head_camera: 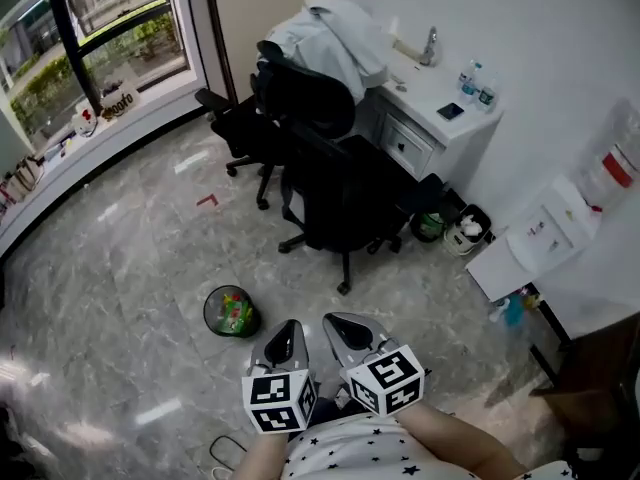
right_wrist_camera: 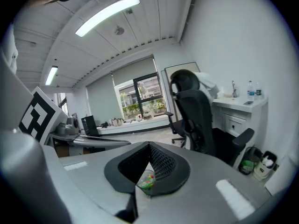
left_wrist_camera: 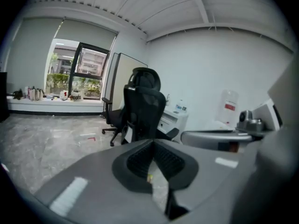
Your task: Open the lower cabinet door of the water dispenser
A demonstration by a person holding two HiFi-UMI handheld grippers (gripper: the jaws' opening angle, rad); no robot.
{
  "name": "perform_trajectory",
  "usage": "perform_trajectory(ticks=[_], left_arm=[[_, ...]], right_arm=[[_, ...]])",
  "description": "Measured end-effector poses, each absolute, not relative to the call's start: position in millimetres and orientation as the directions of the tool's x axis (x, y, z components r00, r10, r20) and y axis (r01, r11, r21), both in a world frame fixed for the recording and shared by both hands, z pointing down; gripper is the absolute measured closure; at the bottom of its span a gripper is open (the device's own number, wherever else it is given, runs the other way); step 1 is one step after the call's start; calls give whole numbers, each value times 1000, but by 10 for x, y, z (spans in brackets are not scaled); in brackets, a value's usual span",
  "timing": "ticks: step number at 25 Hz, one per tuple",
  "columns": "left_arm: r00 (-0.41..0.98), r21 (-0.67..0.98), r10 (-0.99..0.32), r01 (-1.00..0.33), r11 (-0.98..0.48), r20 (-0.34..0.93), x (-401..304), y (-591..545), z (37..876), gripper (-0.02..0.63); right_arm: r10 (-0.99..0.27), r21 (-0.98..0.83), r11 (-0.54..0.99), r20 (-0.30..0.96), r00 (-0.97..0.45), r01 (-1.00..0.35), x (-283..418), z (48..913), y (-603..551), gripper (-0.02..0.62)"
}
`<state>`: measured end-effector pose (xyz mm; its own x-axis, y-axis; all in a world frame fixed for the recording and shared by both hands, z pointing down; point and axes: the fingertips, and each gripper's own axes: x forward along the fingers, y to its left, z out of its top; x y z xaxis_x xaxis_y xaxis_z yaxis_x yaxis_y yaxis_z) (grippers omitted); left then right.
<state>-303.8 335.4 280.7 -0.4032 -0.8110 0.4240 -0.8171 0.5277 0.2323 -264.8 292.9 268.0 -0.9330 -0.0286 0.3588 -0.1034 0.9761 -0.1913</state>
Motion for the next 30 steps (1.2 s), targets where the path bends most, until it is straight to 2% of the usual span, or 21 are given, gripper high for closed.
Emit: perform_trajectory(ticks=[7,14,22,30], left_arm=[[-167,220,-894,-935,277,415,-2278,1984,2740,600],[100,199,-881,-980,-7,462,-1401,1049,2829,600],[299,206,-809,-953,-223,507,-605,-32,3066,600],[445,212,-682,-891,-401,580,112,-1461,3378,600]], right_arm=[[-309,-206,895,353,-883,-395,-1706,2675,1711,598],[-555,-252,709,378,-741,-659,-665,2826,914,597],[-709,-276,506,405,-577,-817,237,3033,-13,598],[-752,-302,331,488,-444,-894,862,3256,-1284,598]])
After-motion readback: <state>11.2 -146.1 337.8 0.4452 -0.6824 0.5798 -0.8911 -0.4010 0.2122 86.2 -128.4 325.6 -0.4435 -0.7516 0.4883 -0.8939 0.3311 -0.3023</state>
